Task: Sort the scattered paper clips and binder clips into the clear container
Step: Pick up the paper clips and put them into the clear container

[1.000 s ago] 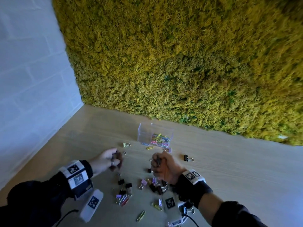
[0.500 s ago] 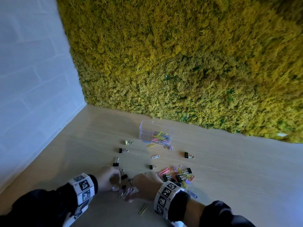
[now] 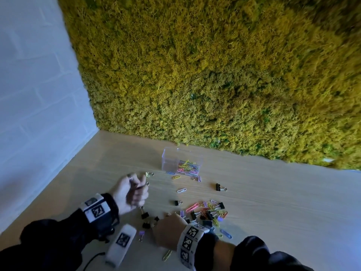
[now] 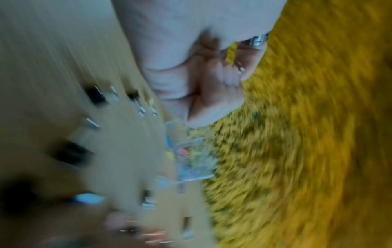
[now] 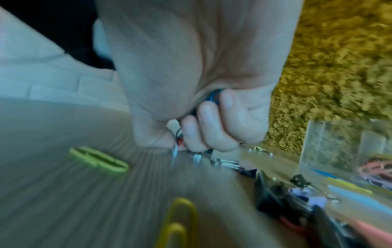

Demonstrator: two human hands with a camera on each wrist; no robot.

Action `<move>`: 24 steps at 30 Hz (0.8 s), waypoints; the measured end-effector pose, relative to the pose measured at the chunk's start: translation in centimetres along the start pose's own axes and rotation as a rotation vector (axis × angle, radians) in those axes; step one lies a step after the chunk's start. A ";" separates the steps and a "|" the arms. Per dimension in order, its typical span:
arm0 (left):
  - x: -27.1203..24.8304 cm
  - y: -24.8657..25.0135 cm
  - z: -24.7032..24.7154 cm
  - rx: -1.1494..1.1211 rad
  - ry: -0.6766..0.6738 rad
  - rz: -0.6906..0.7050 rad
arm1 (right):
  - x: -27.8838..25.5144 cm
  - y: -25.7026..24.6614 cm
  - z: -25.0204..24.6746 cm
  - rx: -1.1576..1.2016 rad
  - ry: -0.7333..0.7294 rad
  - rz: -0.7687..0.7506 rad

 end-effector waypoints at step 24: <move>11.0 5.8 10.5 -0.211 0.201 -0.065 | 0.1 22.1 -6.6 1.956 0.399 0.563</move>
Point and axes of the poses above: each hand's wrist, its own x-axis towards the middle knuckle, its own z-axis out of the palm, y = z × x, the point moved 4 cm from there along x, towards the middle knuckle, and after that the axes turned 6 degrees about -y, right-handed, at the moved point
